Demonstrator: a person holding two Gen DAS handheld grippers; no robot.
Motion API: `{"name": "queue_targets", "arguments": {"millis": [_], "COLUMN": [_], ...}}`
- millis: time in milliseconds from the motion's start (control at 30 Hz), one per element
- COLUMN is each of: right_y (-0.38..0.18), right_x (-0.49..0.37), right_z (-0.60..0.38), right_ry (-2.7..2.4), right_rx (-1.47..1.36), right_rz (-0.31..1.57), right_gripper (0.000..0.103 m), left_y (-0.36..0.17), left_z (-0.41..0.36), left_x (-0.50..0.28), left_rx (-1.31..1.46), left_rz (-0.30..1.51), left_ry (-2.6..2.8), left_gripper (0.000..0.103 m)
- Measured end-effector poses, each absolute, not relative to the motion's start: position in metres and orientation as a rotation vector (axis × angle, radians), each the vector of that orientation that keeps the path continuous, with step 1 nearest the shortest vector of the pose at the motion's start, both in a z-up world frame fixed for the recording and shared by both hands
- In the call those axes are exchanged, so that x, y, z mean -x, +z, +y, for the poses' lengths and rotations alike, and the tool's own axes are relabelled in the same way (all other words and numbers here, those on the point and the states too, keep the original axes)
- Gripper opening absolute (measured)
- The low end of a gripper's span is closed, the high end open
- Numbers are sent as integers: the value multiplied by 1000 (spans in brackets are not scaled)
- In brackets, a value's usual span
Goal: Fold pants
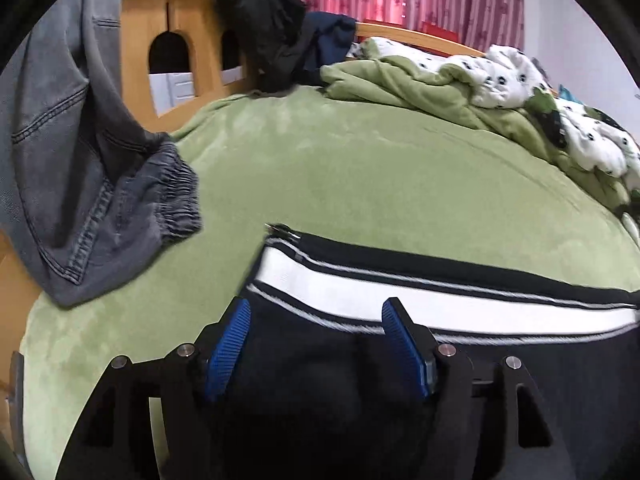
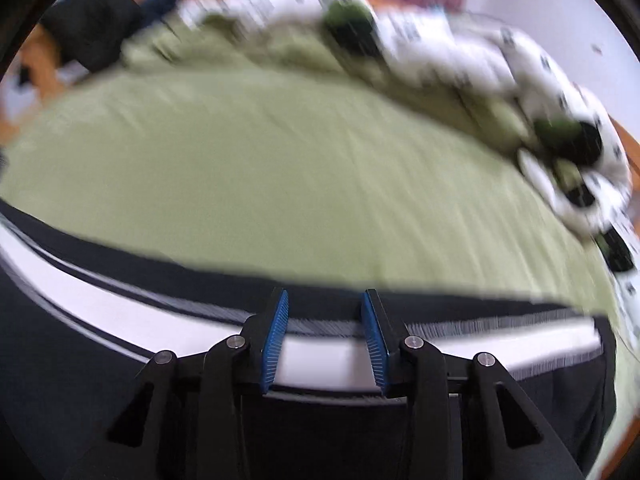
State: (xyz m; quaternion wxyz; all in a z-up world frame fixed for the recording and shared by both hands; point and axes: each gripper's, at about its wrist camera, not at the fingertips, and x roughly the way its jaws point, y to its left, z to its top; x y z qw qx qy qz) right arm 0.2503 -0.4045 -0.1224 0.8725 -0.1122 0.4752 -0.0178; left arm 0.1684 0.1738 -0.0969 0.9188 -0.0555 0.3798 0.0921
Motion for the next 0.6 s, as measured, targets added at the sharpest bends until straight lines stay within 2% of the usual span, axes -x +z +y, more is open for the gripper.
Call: {"name": "queue_targets", "arguments": {"millis": [33, 100, 267, 333, 400, 600], "right_y": [-121, -114, -70, -56, -39, -22], "right_x": [-244, -239, -205, -186, -163, -123], "right_z": [-403, -397, -380, -364, -347, -324], "right_ry": [-43, -75, -70, -35, -12, 97], "right_rx": [246, 303, 188, 176, 181, 58], "right_rz": [929, 927, 893, 858, 817, 847], "right_gripper": [36, 36, 38, 44, 57, 58], "left_y": [-95, -89, -76, -69, -56, 5], "left_z": [170, 166, 169, 171, 172, 172], "left_x": [-166, -159, -124, -110, -97, -68], "left_rx": [110, 112, 212, 225, 205, 209], "left_rz": [783, 786, 816, 815, 801, 724], "left_ry": [191, 201, 155, 139, 148, 131], "left_gripper": [66, 66, 66, 66, 66, 65]}}
